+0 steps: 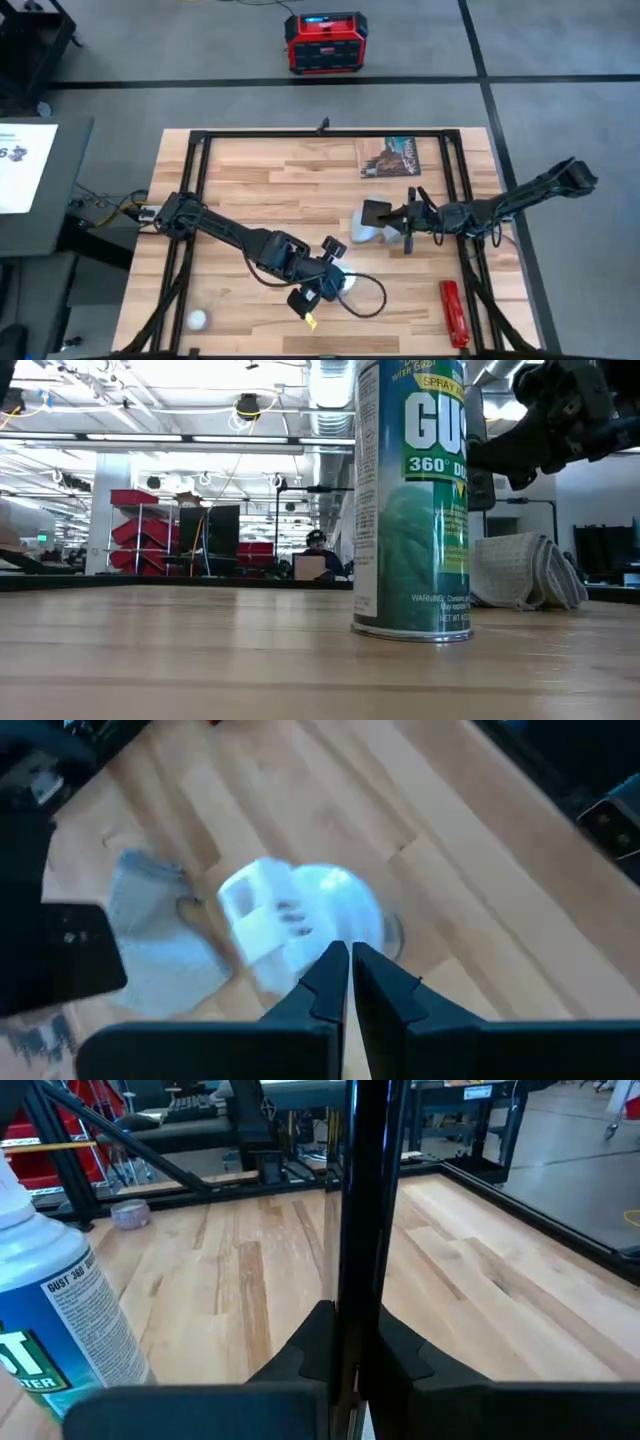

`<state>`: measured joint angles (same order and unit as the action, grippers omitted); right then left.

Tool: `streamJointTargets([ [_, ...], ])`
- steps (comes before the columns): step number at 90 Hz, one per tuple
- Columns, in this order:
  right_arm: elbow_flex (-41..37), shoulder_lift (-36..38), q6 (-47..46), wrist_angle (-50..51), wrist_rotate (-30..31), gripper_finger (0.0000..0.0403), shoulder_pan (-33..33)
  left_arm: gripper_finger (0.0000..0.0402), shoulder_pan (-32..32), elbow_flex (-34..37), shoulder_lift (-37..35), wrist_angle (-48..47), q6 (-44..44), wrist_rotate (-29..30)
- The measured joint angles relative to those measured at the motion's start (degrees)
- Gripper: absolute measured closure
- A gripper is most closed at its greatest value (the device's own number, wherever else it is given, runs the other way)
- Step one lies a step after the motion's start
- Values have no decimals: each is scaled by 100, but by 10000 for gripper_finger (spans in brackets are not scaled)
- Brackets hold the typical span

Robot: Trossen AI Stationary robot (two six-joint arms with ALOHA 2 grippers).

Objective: Apply microfiber cloth
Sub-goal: Spray the back of the black cellphone using the white spray bottle

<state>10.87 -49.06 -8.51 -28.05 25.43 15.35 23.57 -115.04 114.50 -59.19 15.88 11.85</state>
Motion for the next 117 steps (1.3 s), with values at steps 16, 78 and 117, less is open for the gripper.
streamJointTargets([
  [16, 0, 0, -2, 19, 0, 391, 0, 402, -30, 7, 0, -203, -57, 204],
  [78, 0, 1, -7, 100, 2, 391, 0, 402, -464, 7, 0, -296, 352, 571],
  [117, 0, 0, 23, 112, 7, 391, -55, 402, -713, 9, 0, -2, 723, 486],
])
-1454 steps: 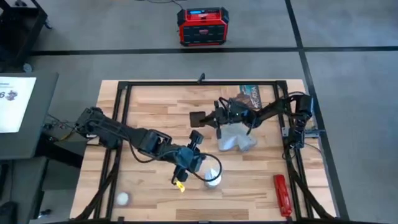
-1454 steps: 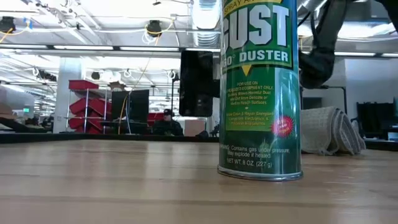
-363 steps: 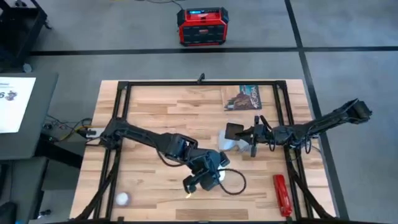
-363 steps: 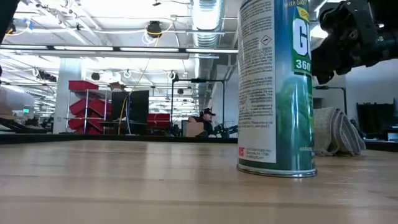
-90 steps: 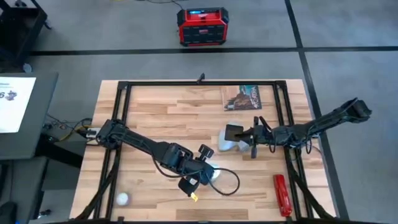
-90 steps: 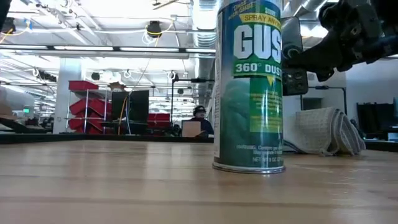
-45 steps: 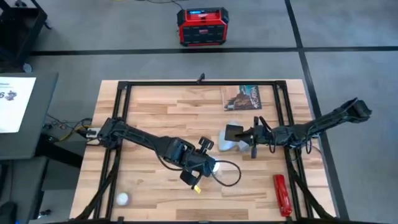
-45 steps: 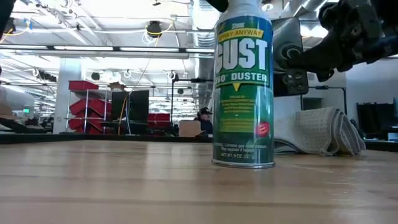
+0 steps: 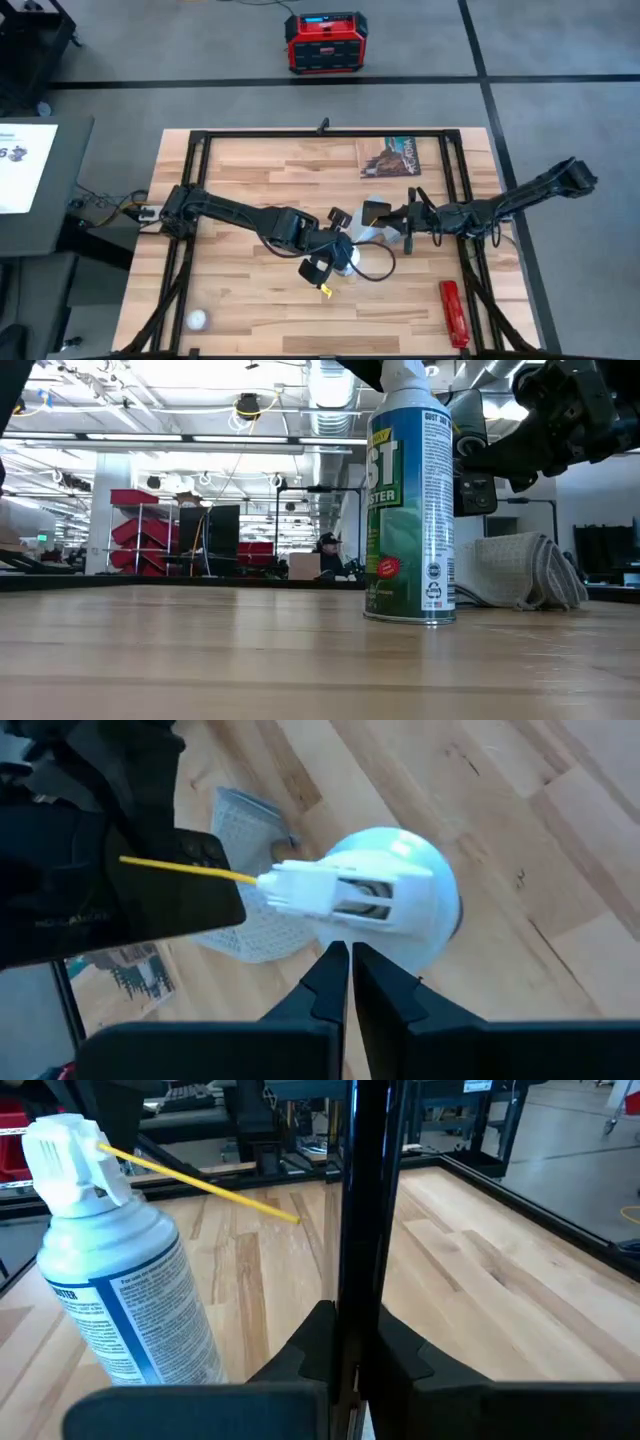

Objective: Apply microfiber cloth
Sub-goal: Spray the back of the black cellphone using the white spray bottle

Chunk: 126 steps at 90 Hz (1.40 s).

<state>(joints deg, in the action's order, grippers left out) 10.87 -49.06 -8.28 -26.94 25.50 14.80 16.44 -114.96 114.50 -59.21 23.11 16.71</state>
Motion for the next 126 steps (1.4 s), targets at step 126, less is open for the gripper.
streamJointTargets([
  [126, 0, 750, -1138, 1669, 3764, 391, 1728, 402, -839, -222, -483, 155, 2506, -1633],
])
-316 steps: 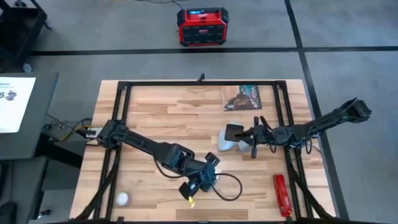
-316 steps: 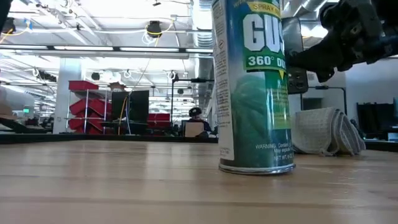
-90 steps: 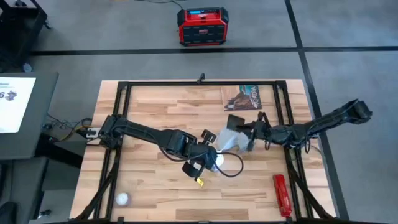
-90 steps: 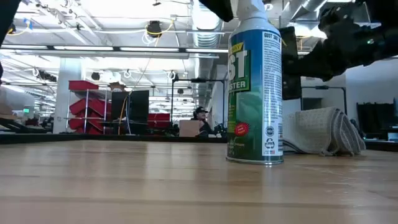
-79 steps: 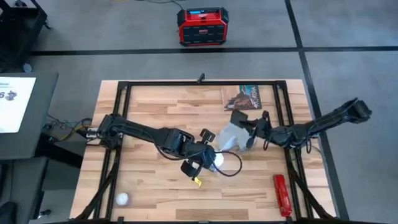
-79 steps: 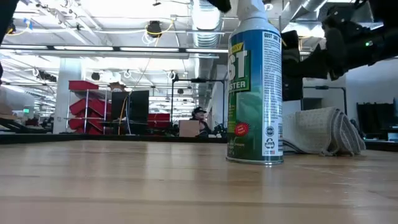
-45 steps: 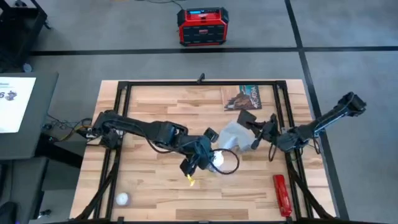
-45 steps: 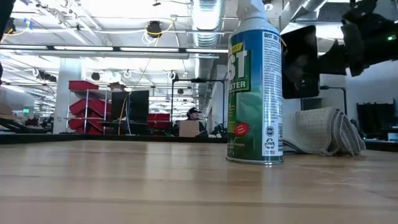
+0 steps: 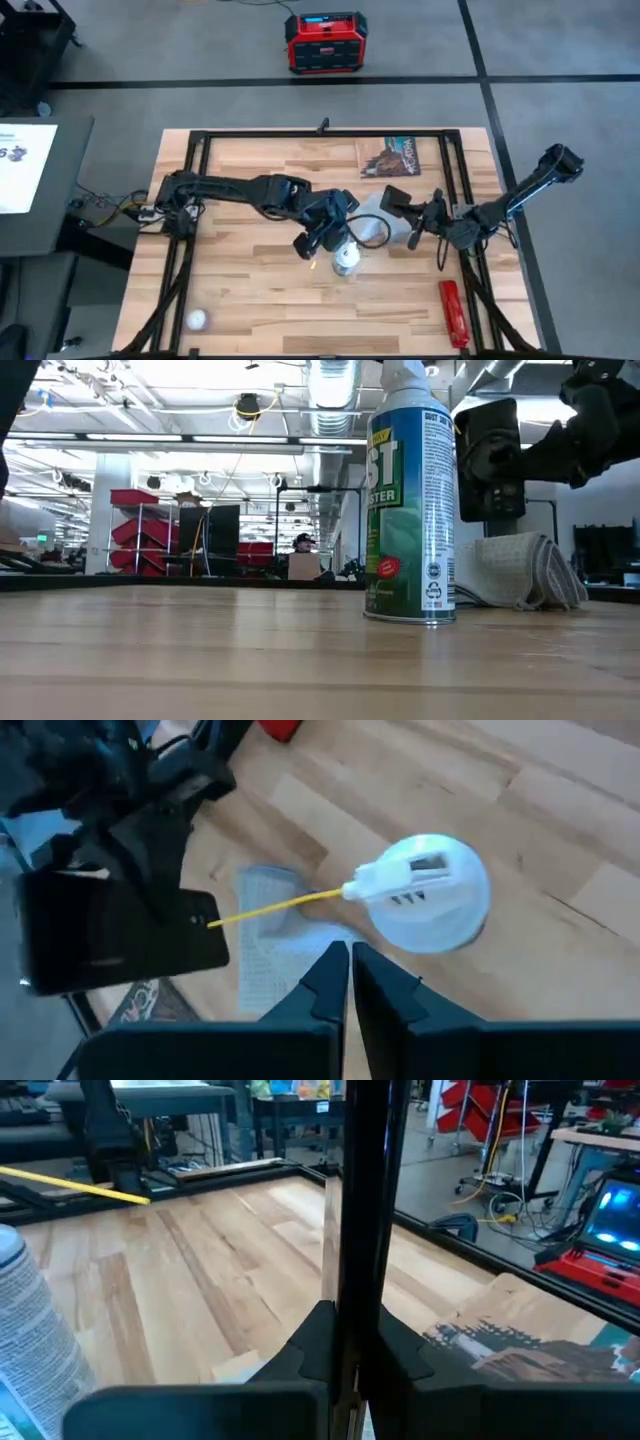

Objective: Apply microfiber cloth
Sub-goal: Spray the back of the black cellphone using the white spray bottle

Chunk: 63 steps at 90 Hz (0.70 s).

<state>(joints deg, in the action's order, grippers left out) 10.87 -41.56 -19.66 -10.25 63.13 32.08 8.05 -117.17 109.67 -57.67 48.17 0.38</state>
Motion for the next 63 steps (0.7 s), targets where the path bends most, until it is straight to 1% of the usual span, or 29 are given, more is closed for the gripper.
streamJointTargets([
  [6, 19, -1, 2, 4, -29, 391, -53, 402, 0, -203, -2, 21, 81, -13],
  [19, 88, -2, 66, 3, -309, 391, -202, 402, -32, -573, 7, 188, 211, -21],
  [22, 94, -2, 65, -6, -349, 391, -228, 402, -53, -585, 7, 352, 145, -105],
  [29, 96, -3, 65, 12, -451, 391, -271, 402, -109, -559, 14, 541, -69, -517],
  [34, 96, -4, 64, 14, -472, 391, -302, 402, -149, -550, 144, 650, -166, -633],
  [48, 96, -4, 60, 9, -516, 391, -287, 402, -235, -532, 535, 354, -303, -600],
  [51, 96, -4, 62, 17, -558, 391, -287, 402, -239, -524, 623, 172, -296, -519],
  [59, 97, -4, 61, -20, -625, 391, -269, 402, -204, -620, 799, 62, -230, -225],
  [63, 96, -2, 63, -18, -622, 391, -248, 402, -195, -668, 844, -131, -217, -204],
])
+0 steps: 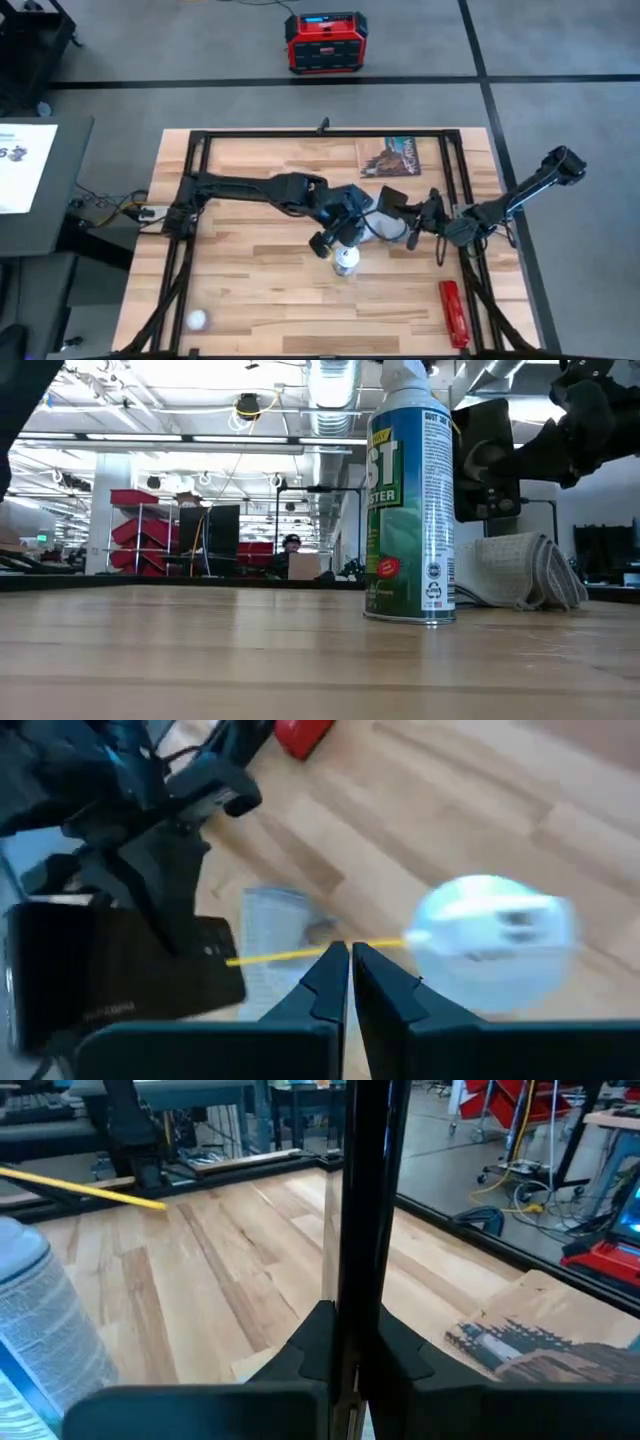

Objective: Apply microfiber cloth
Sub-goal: Spray the back of the black cellphone using the white spray bottle

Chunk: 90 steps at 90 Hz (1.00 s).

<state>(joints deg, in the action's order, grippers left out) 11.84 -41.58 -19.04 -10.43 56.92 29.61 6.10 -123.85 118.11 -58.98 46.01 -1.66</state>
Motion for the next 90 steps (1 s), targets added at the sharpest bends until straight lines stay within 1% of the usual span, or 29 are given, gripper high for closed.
streamJointTargets([
  [5, 4, -2, -3, 11, -16, 391, 4, 402, 5, -155, 28, -14, 1, 12],
  [11, 0, -5, -4, 28, -10, 391, 31, 402, 5, -301, 17, -301, -74, 10],
  [26, 0, -7, -65, 83, -9, 391, 31, 402, 55, -413, 32, -463, -132, 14],
  [46, 0, -7, -102, 84, -10, 391, 31, 402, 191, -437, 17, -400, -179, -129],
  [69, 0, -7, -104, 89, -3, 391, 31, 402, 255, -437, 18, -246, -214, -164],
  [90, 0, -7, -102, 107, 1, 391, 31, 402, 245, -433, 286, -136, -120, -160],
])
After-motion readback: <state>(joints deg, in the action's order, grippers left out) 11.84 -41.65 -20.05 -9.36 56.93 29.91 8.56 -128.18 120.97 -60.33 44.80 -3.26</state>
